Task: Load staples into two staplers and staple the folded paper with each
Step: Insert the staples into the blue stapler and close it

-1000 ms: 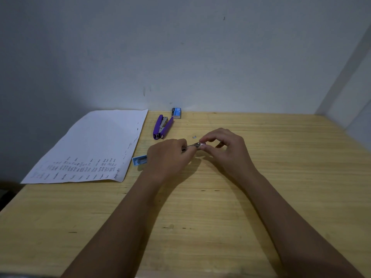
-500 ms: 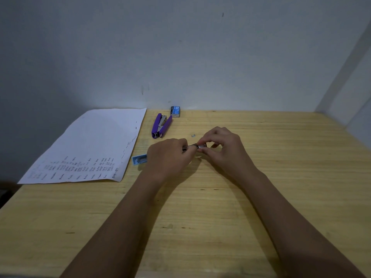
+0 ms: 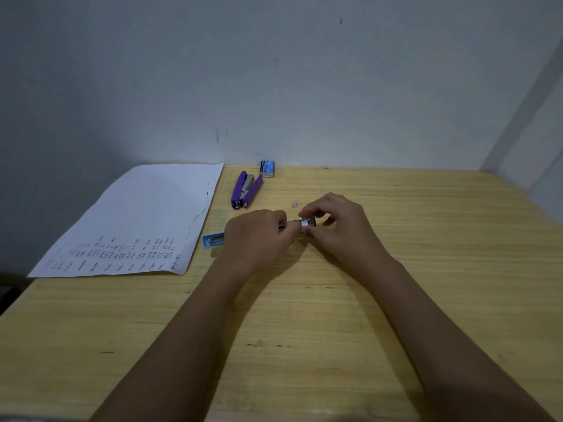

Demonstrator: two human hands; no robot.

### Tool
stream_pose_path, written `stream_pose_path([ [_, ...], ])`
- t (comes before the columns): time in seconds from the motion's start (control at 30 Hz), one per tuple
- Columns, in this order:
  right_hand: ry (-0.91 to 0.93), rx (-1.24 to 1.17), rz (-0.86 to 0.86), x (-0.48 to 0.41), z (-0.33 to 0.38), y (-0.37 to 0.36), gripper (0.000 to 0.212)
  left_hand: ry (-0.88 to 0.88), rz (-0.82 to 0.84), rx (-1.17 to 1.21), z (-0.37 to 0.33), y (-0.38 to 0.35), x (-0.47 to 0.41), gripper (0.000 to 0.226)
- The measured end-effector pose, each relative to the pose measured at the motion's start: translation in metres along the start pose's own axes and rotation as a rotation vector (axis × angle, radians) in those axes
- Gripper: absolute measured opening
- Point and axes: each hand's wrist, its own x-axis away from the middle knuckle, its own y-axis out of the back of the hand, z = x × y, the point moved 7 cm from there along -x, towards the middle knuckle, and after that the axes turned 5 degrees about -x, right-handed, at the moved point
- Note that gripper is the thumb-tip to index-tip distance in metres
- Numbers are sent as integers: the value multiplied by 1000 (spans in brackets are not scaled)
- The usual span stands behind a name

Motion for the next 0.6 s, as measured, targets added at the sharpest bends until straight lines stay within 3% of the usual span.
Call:
stream_pose_path([
  [0.07,-34,-32,14,1,-2,4,22,1,15,18,0,0,0,41],
  [0.2,-191,-322,-24,4,-12,15,18,3,27,59,3,1,0,38],
  [0.37,-278,-367,24,3,-22,5,16,-14,28,145,1,5,3,35],
  [0.5,-347,-519,-139,2,-31,19,15,-101,-45,210,-10,12,4,38],
  [0.6,-433,-657,-282,5,-41,30,18,-150,-213,163,-8,23,3,44],
])
